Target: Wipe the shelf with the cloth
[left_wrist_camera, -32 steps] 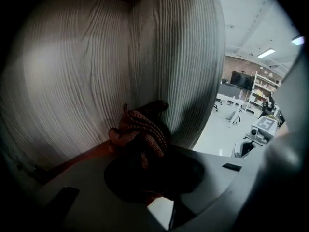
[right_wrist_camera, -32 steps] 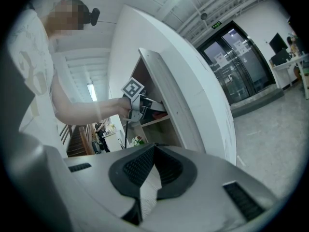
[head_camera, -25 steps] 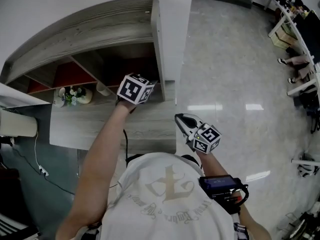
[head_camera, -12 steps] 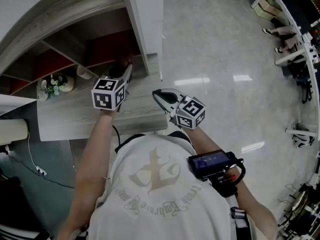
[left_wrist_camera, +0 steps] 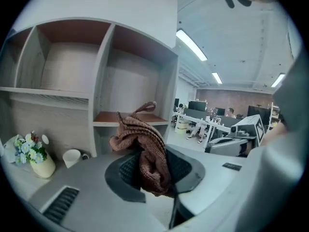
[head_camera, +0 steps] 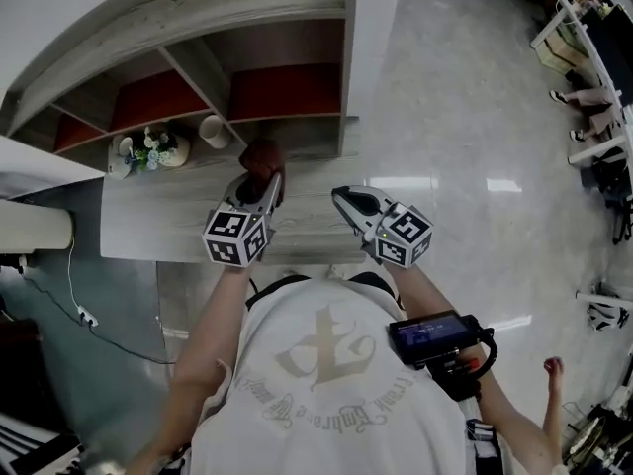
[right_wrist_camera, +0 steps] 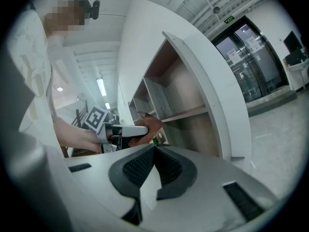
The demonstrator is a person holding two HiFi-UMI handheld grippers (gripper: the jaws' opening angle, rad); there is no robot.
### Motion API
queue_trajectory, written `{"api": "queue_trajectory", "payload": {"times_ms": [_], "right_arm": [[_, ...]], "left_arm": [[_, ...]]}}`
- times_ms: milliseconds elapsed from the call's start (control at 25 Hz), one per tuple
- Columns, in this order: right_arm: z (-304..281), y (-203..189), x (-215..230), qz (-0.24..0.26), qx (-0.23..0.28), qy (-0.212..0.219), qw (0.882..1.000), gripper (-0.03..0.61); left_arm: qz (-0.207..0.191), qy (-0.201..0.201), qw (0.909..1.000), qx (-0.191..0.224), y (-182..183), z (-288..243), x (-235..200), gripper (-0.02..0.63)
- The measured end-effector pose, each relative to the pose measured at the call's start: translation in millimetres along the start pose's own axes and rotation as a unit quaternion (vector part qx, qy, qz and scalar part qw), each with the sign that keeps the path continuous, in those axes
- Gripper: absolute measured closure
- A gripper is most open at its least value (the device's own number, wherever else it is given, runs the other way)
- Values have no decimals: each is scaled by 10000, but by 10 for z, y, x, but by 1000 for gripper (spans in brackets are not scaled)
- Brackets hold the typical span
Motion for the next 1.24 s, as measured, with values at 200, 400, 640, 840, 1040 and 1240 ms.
{"api": "queue_trajectory", "payload": {"times_ms": [200, 400, 640, 840, 1040, 1240], "right_arm": [[-314, 26, -191, 97, -29, 71, 9999, 575], [-488, 34, -351, 173, -60, 129, 9997, 575], [-615, 34, -486, 156, -93, 151, 9997, 575], [-714, 15, -571, 137, -186, 174, 9996, 575], [-822, 21, -645, 140, -173, 118, 9997, 575], [-898, -1, -738, 146, -183, 62, 9997, 575]], "left_arm": [[254, 93, 9995, 179, -215, 427, -289, 518], [447, 214, 9983, 295, -464, 810, -454, 517], [549, 257, 9979, 217, -744, 1095, -561, 517], [638, 292, 9973, 226, -843, 1246, -618, 517], [615, 213, 9975, 293, -811, 1271, -753, 517], [560, 60, 9981, 258, -830, 1271, -804, 517]]}}
Point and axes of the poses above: the fingertips, and each gripper's own axes: z backward along the fingers, x to its right, y out of its top, the point moved 8 cm from there along z, backward along the fingers, and after that the axes turned 4 degrees about -x, right-handed, at the moved point
